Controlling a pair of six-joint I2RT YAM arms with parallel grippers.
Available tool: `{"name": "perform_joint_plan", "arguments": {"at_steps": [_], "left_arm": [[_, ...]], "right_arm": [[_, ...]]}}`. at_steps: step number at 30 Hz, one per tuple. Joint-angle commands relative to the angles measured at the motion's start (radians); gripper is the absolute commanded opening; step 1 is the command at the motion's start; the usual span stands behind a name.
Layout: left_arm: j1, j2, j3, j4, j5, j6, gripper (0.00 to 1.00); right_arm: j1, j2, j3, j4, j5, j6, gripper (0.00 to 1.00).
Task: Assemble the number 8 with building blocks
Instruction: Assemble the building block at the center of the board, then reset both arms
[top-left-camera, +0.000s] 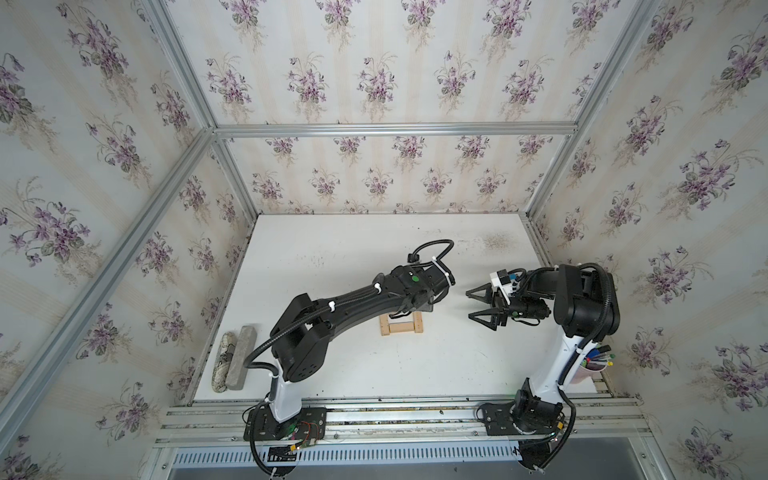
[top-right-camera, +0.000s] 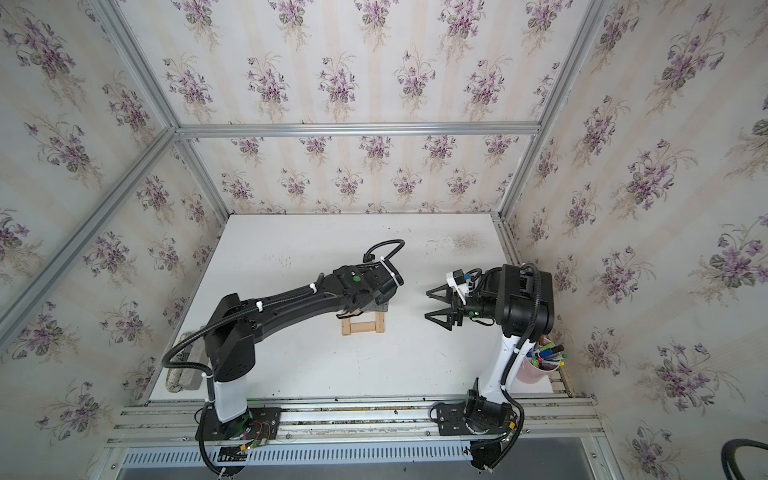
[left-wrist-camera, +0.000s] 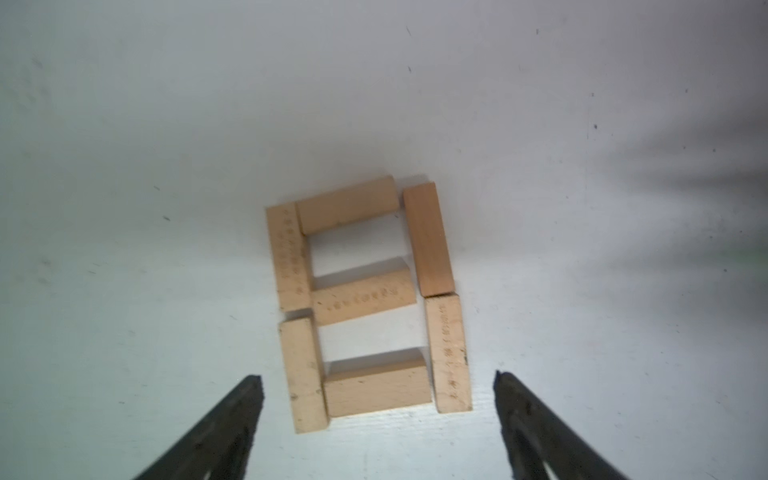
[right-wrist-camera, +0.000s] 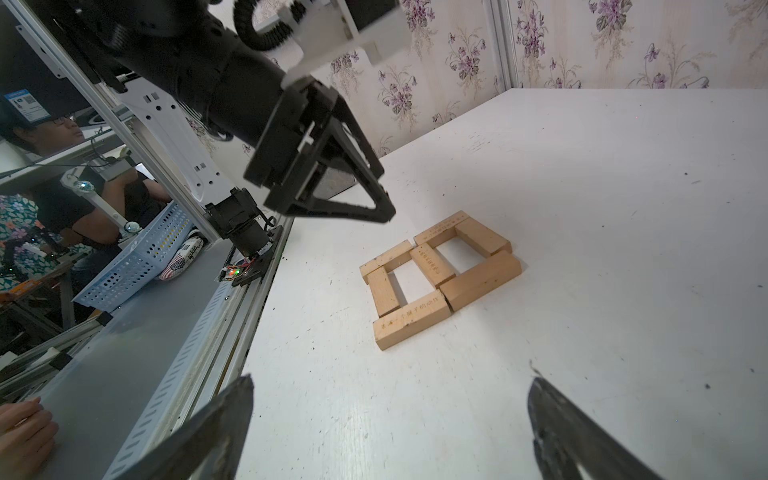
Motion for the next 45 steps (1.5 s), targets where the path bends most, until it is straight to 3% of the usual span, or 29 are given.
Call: {"name": "perform_joint_plan", "arguments": {"at_steps": [1,3,4,5,11,13,15,18,22,25,26,27,29,30,31,32,33,34,35,37,39,41,43,45], "left_arm": [[0.012,-0.126,-0.06,-0.011,-0.496,0.209,0.99],[0.023,-0.258,-0.196,0.16,-0.67,0.403,0.99],[0.048,-0.347,-0.303,0.324,-0.692,0.558,0.99],[0.098,-0.454,-0.421,0.495,-0.622,0.704,0.99],[0.544,-1.121,-1.101,1.009,-0.139,0.813,0.99],[0.629,-1.247,-1.23,1.034,-0.051,0.806,0.99],[0.684,-1.296,-1.323,1.055,-0.032,0.772,0.99],[0.753,-1.226,-1.411,1.174,0.117,0.704,0.99],[0.784,-0.853,-1.41,1.519,0.149,0.749,0.99],[0.807,-0.52,-1.253,1.618,0.224,0.783,0.99],[0.824,-0.46,-1.167,1.513,0.263,0.744,0.99],[0.835,-0.364,-1.132,1.537,0.312,0.759,0.99],[0.855,-0.399,-1.229,1.626,0.335,0.728,0.99],[0.866,-0.349,-1.331,1.9,0.295,0.708,0.99],[0.873,-0.308,-1.367,2.037,0.297,0.713,0.99],[0.874,-0.339,-1.343,1.959,0.323,0.713,0.99],[0.875,-0.39,-1.287,1.76,0.368,0.722,0.99],[0.877,-0.371,-1.246,1.698,0.401,0.733,1.0],[0.881,-0.313,-1.232,1.778,0.443,0.757,0.99],[0.88,-0.367,-1.178,1.58,0.502,0.774,1.0],[0.881,-0.321,-1.214,1.73,0.511,0.781,0.99],[0.883,-0.357,-1.186,1.607,0.506,0.773,1.0],[0.882,-0.334,-1.21,1.702,0.505,0.776,0.99],[0.88,-0.36,-1.188,1.616,0.503,0.776,0.99]], "right_arm": [[-0.001,-0.001,0.003,-0.028,-0.034,-0.401,1.0],[0.0,-0.001,0.004,-0.029,-0.034,-0.402,1.0],[0.0,0.0,0.004,-0.027,-0.033,-0.402,1.0],[0.0,0.0,0.004,-0.028,-0.034,-0.402,1.0],[0.0,0.0,0.004,-0.027,-0.034,-0.402,1.0],[0.0,0.0,0.004,-0.028,-0.033,-0.402,1.0],[0.0,-0.001,0.004,-0.028,-0.034,-0.403,1.0],[-0.001,-0.001,0.004,-0.027,-0.033,-0.403,1.0],[0.0,-0.001,0.004,-0.029,-0.033,-0.404,1.0],[0.001,0.0,0.003,-0.028,-0.033,-0.403,1.0],[0.0,-0.001,0.003,-0.028,-0.035,-0.404,1.0],[0.0,-0.001,0.003,-0.028,-0.033,-0.403,1.0],[0.0,-0.002,0.004,-0.029,-0.033,-0.404,1.0],[0.001,-0.002,0.004,-0.028,-0.034,-0.405,1.0],[0.0,-0.001,0.004,-0.028,-0.033,-0.403,1.0],[0.0,-0.002,0.002,-0.027,-0.033,-0.404,1.0],[0.0,-0.002,0.003,-0.028,-0.033,-0.405,1.0],[-0.001,-0.002,0.004,-0.027,-0.033,-0.405,1.0],[-0.001,-0.001,0.004,-0.028,-0.033,-0.404,1.0],[0.0,-0.001,0.004,-0.027,-0.034,-0.405,1.0],[0.0,-0.002,0.004,-0.028,-0.033,-0.404,1.0],[-0.001,-0.001,0.004,-0.028,-0.034,-0.405,1.0],[0.0,-0.001,0.004,-0.028,-0.033,-0.405,1.0],[-0.001,-0.001,0.004,-0.028,-0.033,-0.405,1.0]]}}
